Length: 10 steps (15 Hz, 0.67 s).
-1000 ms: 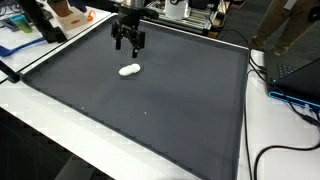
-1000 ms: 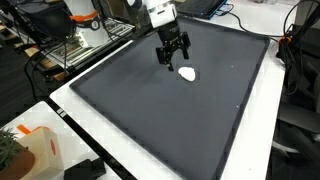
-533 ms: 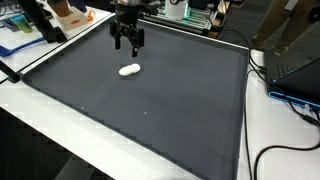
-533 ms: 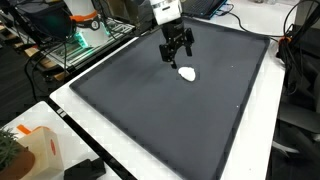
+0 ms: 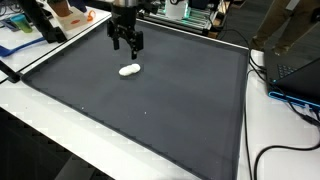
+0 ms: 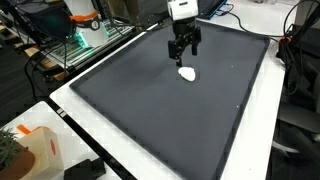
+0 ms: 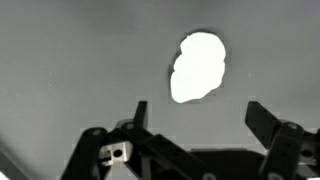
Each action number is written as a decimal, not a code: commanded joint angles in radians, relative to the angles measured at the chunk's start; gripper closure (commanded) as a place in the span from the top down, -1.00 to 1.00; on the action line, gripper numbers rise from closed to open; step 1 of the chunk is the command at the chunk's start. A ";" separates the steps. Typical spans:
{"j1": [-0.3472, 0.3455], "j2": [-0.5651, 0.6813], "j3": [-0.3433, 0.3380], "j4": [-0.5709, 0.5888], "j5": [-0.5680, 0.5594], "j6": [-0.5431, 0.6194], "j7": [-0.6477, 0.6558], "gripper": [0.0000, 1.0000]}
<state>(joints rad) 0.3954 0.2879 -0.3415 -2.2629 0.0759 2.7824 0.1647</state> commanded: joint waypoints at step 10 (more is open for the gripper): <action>-0.282 0.189 0.253 0.529 -0.054 -0.686 0.121 1.00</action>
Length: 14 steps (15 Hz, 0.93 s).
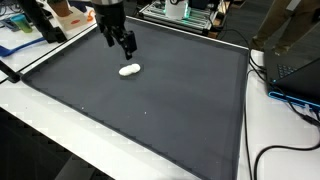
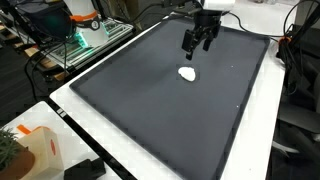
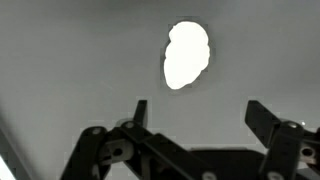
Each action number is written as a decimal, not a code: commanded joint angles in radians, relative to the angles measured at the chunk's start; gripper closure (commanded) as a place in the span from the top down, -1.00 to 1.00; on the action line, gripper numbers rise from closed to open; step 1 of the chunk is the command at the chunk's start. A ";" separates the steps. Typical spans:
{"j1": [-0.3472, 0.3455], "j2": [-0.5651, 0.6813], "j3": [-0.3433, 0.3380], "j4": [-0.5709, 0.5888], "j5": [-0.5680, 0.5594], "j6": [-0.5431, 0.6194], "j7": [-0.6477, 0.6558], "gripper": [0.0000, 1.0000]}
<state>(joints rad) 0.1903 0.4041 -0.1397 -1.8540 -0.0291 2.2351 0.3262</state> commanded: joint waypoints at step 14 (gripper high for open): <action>-0.169 0.242 0.075 0.403 0.096 -0.457 -0.043 1.00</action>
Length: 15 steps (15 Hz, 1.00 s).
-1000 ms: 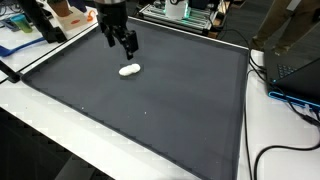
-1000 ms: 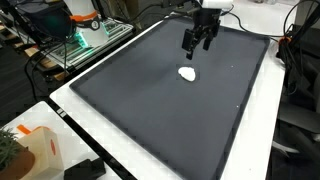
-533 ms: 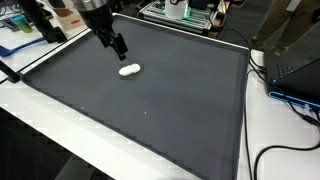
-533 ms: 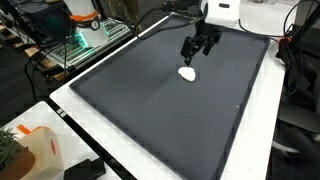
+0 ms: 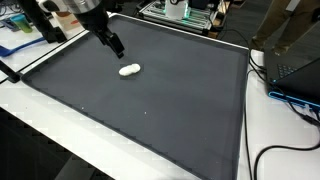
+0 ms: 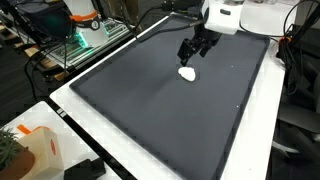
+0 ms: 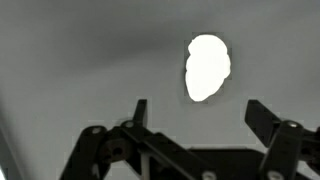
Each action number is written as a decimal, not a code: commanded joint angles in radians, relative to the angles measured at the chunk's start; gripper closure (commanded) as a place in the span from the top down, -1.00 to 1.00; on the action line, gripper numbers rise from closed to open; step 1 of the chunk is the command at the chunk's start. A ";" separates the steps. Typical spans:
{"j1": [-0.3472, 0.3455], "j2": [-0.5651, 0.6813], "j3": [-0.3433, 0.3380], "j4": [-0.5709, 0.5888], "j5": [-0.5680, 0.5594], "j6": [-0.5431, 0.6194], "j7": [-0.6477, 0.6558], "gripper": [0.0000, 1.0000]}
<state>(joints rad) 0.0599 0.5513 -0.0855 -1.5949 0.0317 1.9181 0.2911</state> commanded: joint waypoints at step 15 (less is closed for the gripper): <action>-0.130 0.461 0.056 0.694 0.216 -0.584 0.063 1.00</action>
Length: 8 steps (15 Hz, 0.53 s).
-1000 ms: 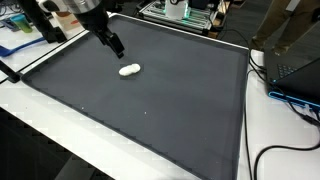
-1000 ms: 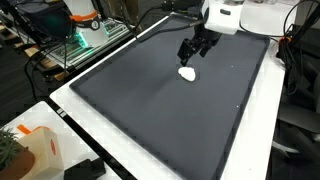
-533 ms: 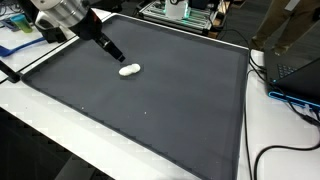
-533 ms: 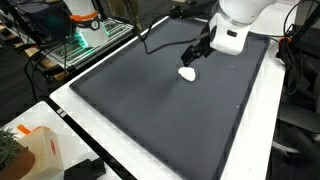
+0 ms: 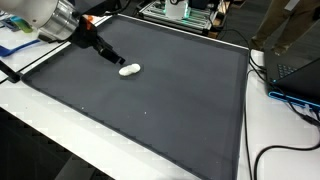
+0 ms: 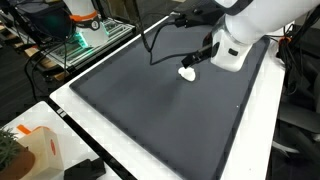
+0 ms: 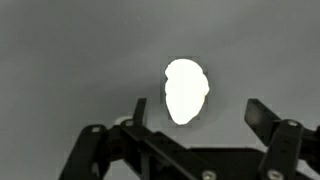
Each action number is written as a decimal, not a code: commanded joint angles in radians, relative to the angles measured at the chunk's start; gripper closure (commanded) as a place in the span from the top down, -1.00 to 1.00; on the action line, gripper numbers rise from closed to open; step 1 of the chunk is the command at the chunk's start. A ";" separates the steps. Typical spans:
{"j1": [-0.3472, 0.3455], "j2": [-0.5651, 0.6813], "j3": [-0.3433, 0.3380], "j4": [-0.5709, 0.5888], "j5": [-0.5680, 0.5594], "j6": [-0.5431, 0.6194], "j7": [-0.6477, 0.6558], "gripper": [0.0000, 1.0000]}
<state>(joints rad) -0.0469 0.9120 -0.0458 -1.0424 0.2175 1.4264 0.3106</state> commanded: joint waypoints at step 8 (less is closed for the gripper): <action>-0.056 0.238 0.030 0.319 0.050 -0.192 0.064 1.00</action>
<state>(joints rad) -0.0759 1.0856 -0.0371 -0.8270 0.2410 1.2903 0.3486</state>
